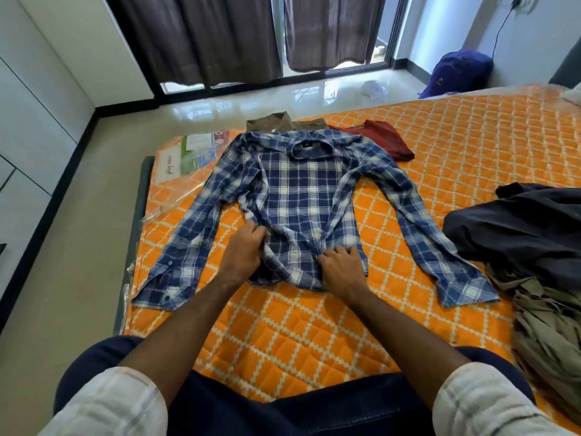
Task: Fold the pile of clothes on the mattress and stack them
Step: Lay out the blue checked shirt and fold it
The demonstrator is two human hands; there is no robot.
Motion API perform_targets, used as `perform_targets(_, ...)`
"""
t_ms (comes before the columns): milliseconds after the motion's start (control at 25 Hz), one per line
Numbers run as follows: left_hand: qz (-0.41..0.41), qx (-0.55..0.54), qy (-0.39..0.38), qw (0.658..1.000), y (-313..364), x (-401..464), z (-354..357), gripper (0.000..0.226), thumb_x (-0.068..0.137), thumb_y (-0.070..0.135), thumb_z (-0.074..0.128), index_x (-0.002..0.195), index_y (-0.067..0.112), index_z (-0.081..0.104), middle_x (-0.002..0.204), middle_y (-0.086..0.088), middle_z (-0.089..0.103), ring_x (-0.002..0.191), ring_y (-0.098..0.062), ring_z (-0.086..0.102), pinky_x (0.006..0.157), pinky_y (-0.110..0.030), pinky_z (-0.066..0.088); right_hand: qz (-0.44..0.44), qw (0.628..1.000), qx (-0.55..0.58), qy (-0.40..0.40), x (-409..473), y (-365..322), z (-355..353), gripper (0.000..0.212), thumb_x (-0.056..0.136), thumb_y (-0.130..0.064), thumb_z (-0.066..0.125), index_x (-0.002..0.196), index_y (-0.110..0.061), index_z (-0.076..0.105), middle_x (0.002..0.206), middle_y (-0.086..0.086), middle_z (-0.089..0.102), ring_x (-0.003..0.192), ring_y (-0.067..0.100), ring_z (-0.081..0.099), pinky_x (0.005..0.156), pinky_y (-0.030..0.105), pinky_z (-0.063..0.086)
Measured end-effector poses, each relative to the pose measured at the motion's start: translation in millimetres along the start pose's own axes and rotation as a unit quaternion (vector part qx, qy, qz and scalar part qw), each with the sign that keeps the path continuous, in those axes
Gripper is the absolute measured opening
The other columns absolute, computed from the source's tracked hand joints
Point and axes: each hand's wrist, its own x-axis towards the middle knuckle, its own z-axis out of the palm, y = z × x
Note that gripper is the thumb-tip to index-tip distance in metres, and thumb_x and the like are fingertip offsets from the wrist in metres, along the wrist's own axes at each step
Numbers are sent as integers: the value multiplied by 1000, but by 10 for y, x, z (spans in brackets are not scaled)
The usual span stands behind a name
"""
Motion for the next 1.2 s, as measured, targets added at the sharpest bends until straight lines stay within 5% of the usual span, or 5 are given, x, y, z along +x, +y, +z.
perform_targets(200, -178, 100, 2, 979, -505, -285, -27, 28, 76, 0, 72, 97, 15, 62, 101, -6, 53, 92, -23, 50, 73, -37, 48, 120, 968, 214, -61, -45, 282, 132, 21, 92, -11, 56, 98, -21, 73, 99, -2, 72, 89, 23, 65, 82, 41, 52)
perform_targets(400, -276, -145, 31, 950, -690, -440, -55, 24, 95, -4, 48, 100, 18, 54, 86, -13, 62, 69, -32, 56, 56, -35, 38, 278, 819, 501, 13, -179, 530, -43, 29, 99, -4, 51, 97, -16, 77, 71, 3, 70, 51, 21, 58, 51, 35, 50)
perform_targets(680, -264, -90, 229, 932, -414, -392, -789, 23, 99, 2, 44, 104, 9, 65, 78, -14, 60, 66, -27, 49, 57, -34, 34, 482, 602, 601, 209, -503, 1392, -521, 28, 100, 0, 49, 100, -5, 76, 99, 21, 71, 83, 36, 68, 74, 48, 61)
perform_targets(880, -313, -285, 222, 878, -103, -311, -800, 25, 97, -7, 41, 103, 3, 63, 94, -20, 61, 66, -28, 46, 60, -37, 35, 453, 607, 629, 176, -779, 1322, -695, 27, 101, 1, 48, 103, -1, 75, 97, 15, 70, 77, 29, 67, 61, 36, 56)
perform_targets(1200, -332, -329, 176, 866, -23, -246, -607, 15, 98, 11, 62, 88, 10, 51, 90, -16, 56, 80, -33, 54, 79, -55, 51, 441, 644, 613, 124, -768, 1488, -804, 29, 102, 0, 49, 101, -6, 77, 114, 33, 66, 101, 55, 61, 80, 57, 58)
